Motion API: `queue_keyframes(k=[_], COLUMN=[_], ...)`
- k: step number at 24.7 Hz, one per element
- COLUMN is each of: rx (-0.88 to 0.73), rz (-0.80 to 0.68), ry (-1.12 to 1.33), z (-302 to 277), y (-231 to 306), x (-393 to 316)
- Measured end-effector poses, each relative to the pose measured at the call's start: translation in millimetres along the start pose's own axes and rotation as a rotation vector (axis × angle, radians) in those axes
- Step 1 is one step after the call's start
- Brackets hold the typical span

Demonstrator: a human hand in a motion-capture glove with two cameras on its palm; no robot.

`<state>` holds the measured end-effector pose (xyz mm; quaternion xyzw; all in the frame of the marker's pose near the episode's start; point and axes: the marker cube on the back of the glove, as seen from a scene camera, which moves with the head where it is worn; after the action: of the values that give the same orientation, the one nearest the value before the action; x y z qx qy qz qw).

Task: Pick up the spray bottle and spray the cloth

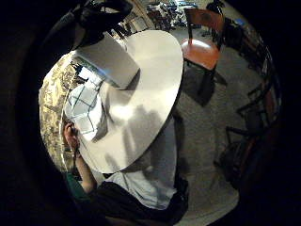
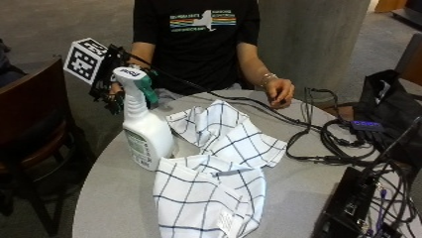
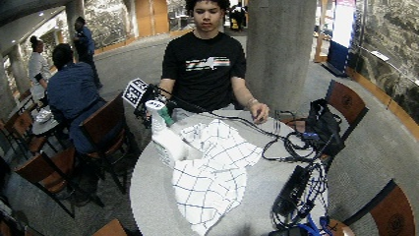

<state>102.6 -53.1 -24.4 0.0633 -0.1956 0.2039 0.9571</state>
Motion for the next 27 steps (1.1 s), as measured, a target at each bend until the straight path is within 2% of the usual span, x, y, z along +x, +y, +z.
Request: queue_keyframes(k=[13, 22, 27], rx=[0.023, 0.264, 0.309], rz=[0.048, -0.013, -0.039], ry=[-0.055, -0.074, -0.03], z=[3.9, 1.7, -0.8], y=[-35.6, -45.0, -44.4], x=[4.8, 4.2, -2.3])
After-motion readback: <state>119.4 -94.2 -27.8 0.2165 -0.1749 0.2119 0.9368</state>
